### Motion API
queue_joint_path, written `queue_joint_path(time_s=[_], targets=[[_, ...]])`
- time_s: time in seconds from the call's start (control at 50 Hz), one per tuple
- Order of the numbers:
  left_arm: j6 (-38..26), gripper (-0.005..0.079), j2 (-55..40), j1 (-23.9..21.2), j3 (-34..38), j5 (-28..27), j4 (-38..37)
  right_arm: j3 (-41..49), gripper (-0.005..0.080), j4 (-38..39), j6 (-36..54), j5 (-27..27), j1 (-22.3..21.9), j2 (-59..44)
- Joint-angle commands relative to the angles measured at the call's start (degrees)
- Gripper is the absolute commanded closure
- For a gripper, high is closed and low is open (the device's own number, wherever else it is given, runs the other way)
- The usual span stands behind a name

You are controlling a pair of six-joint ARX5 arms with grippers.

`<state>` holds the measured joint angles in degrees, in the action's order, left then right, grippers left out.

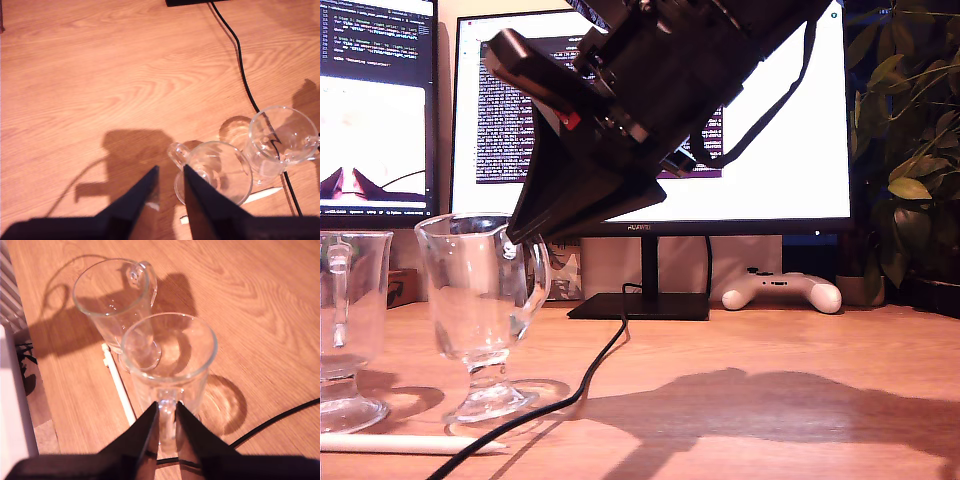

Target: Pick the small glass cups in front of you with each of your hands, and place them behind the white pen

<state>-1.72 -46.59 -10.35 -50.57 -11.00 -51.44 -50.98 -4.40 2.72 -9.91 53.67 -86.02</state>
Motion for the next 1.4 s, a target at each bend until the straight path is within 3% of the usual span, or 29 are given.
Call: queue_joint_path(time_s=[0.0,0.28,0.84,1.04,1.38], targets=[[-0.17,0.0608,0.17,0.11,0.2,-0.15,-0.04,0.11,0.0748,0.7,-1.01,-0.13,0.15,-0.31],[0.2,0.0608,0.17,0.11,0.2,-0.52,-0.13,0.11,0.0674,0.24,-1.27,-0.15,0.15,-1.09],[0.2,0.0608,0.17,0.11,0.2,-0.55,-0.15,0.11,0.0672,0.83,-1.22,-0.2,0.2,-2.34],[0.2,0.0608,0.17,0.11,0.2,-0.55,-0.2,0.11,0.0565,-0.83,-1.49,-0.9,0.44,-2.34],[0.2,0.0608,0.17,0.11,0.2,-0.55,-0.83,-0.13,0.0555,-2.78,-1.51,-2.19,0.33,-1.42]])
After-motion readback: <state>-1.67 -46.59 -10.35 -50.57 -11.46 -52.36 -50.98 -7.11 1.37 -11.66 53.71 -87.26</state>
